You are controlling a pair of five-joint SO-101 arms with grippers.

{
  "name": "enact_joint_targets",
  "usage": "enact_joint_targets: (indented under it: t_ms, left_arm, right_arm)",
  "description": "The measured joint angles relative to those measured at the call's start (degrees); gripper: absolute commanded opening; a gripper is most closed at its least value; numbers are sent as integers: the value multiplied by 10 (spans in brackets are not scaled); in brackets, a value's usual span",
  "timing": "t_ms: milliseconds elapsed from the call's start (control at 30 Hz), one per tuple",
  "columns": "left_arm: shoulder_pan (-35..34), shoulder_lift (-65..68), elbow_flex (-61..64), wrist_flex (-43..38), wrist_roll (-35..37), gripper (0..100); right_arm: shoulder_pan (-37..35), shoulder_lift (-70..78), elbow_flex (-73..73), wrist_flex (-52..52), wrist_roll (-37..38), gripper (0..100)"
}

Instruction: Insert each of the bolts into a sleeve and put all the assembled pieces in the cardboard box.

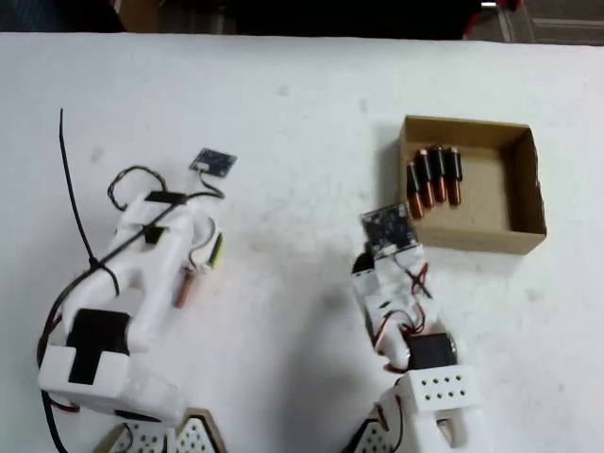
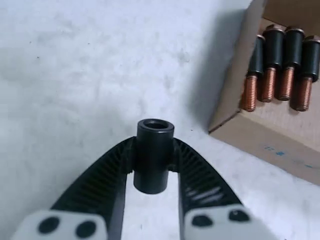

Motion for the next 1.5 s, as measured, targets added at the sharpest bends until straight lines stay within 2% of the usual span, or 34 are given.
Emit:
enact_joint_targets:
  t_ms: [167, 467, 967, 1500]
  left_arm:
    - [0, 0, 1, 0, -6, 23]
    - [3, 4, 8, -2, -7, 22]
    - [4, 18, -1, -1, -6, 23]
    - [4, 39, -50, 5, -6, 22]
  right_arm:
    - [-56, 0, 21, -41, 0, 16]
    - [-128, 0, 75, -220, 0, 16]
    - [-229, 0, 76, -375, 0, 16]
    - [-241, 0, 80, -481, 0, 16]
